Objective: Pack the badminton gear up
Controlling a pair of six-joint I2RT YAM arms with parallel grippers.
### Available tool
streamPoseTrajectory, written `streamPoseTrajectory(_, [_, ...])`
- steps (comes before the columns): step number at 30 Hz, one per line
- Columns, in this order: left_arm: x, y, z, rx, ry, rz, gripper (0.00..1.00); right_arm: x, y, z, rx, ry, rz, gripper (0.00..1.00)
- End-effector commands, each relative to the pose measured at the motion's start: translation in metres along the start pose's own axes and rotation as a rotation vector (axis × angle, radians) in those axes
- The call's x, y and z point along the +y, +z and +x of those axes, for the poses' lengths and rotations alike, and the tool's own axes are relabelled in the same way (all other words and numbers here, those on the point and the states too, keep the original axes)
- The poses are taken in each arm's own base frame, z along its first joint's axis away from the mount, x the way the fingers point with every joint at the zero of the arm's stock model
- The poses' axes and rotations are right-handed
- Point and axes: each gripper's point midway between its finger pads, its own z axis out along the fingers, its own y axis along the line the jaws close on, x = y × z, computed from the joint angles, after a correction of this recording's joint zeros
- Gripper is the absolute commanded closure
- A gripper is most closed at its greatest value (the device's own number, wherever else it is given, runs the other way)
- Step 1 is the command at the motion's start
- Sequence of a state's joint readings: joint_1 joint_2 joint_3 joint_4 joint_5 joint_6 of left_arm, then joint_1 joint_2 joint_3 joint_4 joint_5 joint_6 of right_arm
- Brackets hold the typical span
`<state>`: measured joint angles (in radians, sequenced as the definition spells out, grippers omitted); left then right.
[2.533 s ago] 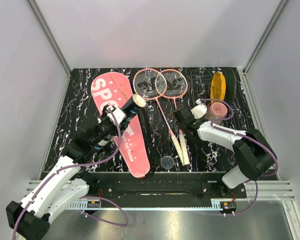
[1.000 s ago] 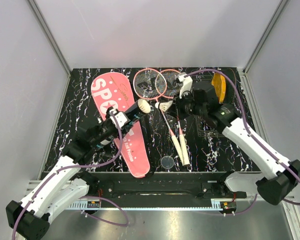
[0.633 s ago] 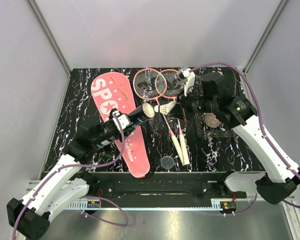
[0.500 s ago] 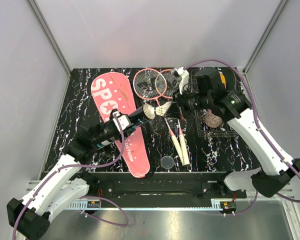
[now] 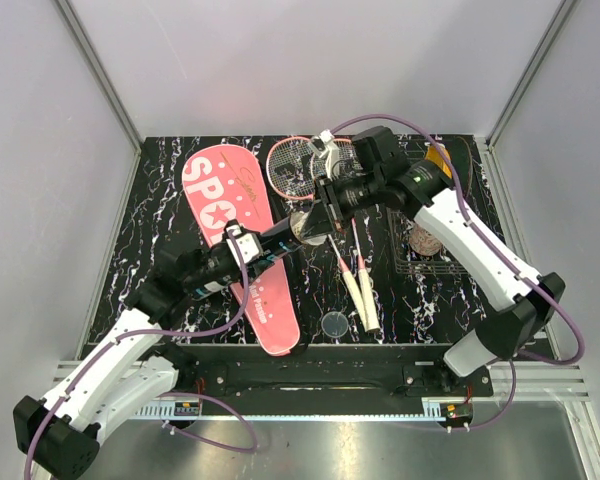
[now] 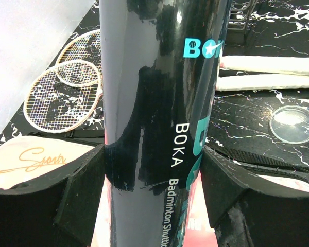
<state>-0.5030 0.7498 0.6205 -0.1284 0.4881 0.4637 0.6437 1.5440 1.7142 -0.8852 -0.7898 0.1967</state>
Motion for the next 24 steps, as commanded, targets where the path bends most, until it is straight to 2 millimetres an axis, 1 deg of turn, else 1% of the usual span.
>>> streamPoseTrajectory(1, [0.006,0.000,-0.032,-0.096,0.054,-0.007,1.00,0.029,0.012,-0.020,-0.031,0.016,-0.167,0.74])
streamPoseTrajectory(2, [0.009,0.000,-0.033,-0.099,0.050,-0.022,1.00,0.032,0.009,-0.022,-0.047,0.005,-0.164,0.60])
streamPoseTrajectory(3, [0.012,0.000,-0.033,-0.098,0.048,-0.041,1.00,0.030,0.007,-0.021,-0.055,0.006,-0.150,0.52])
streamPoseTrajectory(4, [0.014,-0.002,-0.035,-0.101,0.046,-0.057,1.00,0.027,0.001,-0.025,-0.079,0.002,-0.130,0.46])
streamPoseTrajectory(5, [0.017,-0.002,-0.037,-0.105,0.045,-0.072,1.00,0.031,-0.010,-0.030,-0.122,-0.019,-0.104,0.34])
streamPoseTrajectory(6, [0.022,-0.003,-0.035,-0.097,0.042,-0.100,1.00,0.032,-0.016,-0.033,-0.148,-0.023,-0.086,0.30])
streamPoseTrajectory(7, [0.024,-0.005,-0.036,-0.099,0.043,-0.116,1.00,0.038,-0.028,-0.037,-0.190,-0.042,-0.066,0.27])
streamPoseTrajectory(8, [0.027,-0.006,-0.037,-0.103,0.043,-0.133,1.00,0.029,-0.033,-0.043,-0.239,-0.046,0.008,0.22])
streamPoseTrajectory(9, [0.031,-0.007,-0.036,-0.095,0.042,-0.156,1.00,0.026,-0.037,-0.043,-0.261,-0.043,0.044,0.21])
streamPoseTrajectory(10, [0.032,-0.009,-0.037,-0.099,0.045,-0.168,1.00,0.029,-0.047,-0.043,-0.293,-0.049,0.069,0.20])
streamPoseTrajectory(11, [0.034,-0.010,-0.038,-0.100,0.047,-0.181,1.00,0.023,-0.050,-0.045,-0.319,-0.043,0.112,0.20])
streamPoseTrajectory(12, [0.036,-0.011,-0.037,-0.097,0.044,-0.194,1.00,0.016,-0.049,-0.041,-0.322,-0.027,0.134,0.21])
streamPoseTrajectory(13, [0.037,-0.012,-0.037,-0.097,0.046,-0.203,1.00,0.018,-0.053,-0.040,-0.342,-0.018,0.144,0.23])
streamPoseTrajectory(14, [0.038,-0.013,-0.037,-0.096,0.045,-0.209,1.00,0.009,-0.055,-0.044,-0.373,-0.005,0.189,0.26])
streamPoseTrajectory(15, [0.039,-0.013,-0.037,-0.095,0.043,-0.215,1.00,-0.002,-0.054,-0.041,-0.380,0.021,0.235,0.56])
streamPoseTrajectory(17, [0.040,-0.014,-0.038,-0.097,0.044,-0.218,1.00,-0.013,-0.052,-0.046,-0.406,0.078,0.276,0.86])
streamPoseTrajectory(18, [0.040,-0.014,-0.038,-0.097,0.043,-0.218,1.00,-0.010,-0.048,-0.048,-0.403,0.084,0.262,0.95])
streamPoseTrajectory(19, [0.040,-0.014,-0.038,-0.095,0.040,-0.220,1.00,-0.011,-0.038,-0.049,-0.389,0.103,0.253,1.00])
streamPoseTrajectory(21, [0.041,-0.014,-0.039,-0.098,0.039,-0.221,1.00,-0.012,-0.029,-0.054,-0.395,0.106,0.258,1.00])
streamPoseTrajectory(22, [0.040,-0.014,-0.039,-0.098,0.039,-0.219,1.00,-0.017,-0.019,-0.055,-0.379,0.118,0.259,1.00])
streamPoseTrajectory(24, [0.040,-0.013,-0.038,-0.097,0.033,-0.219,1.00,-0.023,-0.012,-0.059,-0.385,0.120,0.276,1.00])
